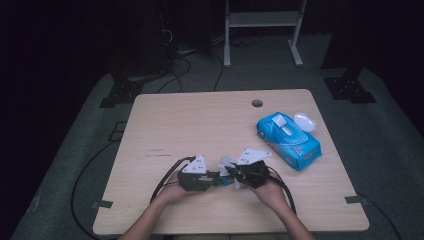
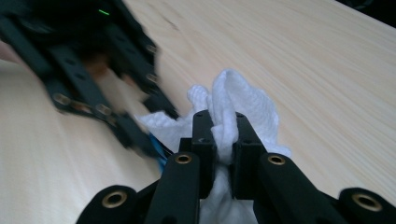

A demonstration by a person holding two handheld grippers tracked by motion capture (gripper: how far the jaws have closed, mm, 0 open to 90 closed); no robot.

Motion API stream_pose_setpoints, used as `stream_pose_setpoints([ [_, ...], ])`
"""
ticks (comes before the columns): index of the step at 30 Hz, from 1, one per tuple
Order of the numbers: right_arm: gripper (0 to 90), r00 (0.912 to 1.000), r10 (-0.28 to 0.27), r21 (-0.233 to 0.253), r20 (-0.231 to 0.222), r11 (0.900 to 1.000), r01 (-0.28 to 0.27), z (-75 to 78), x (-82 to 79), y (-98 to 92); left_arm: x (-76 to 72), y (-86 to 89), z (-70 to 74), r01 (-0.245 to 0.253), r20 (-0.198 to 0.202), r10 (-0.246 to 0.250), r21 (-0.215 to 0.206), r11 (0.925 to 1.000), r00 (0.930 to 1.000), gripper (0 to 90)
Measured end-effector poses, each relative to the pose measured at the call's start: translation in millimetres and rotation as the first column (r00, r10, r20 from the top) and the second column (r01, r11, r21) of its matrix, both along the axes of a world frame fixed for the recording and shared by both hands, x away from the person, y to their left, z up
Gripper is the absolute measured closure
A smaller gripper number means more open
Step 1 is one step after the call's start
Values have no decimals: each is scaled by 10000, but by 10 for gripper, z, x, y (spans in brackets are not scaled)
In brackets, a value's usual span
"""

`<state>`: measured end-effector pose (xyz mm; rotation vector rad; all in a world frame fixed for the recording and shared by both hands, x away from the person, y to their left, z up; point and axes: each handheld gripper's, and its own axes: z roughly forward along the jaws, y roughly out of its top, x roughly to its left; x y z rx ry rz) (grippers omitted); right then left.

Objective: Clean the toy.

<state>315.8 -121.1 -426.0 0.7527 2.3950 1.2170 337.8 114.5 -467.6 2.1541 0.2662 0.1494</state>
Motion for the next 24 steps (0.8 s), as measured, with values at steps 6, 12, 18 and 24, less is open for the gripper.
stream_pose_setpoints([
  [6, 822, 9957, -894, 51, -248, 9960, 895, 21, 41, -392, 6, -4, -1, 14, 53, -14, 26, 10000, 10000, 717],
  [12, 821, 9914, -1268, 153, -325, 9917, 1273, 4, 20, -589, 15, -20, 0, -42, -4, 43, 11, 10000, 10000, 717],
  [18, 821, 9926, -1196, 302, -213, 9923, 1202, -15, -6, -538, 45, 29, 8, -287, -22, 287, 35, 9996, 9996, 707],
  [24, 821, 9926, -1196, 355, -200, 9921, 1203, -22, -35, -500, 61, 52, 23, -403, 33, 402, 164, 9991, 9992, 689],
])
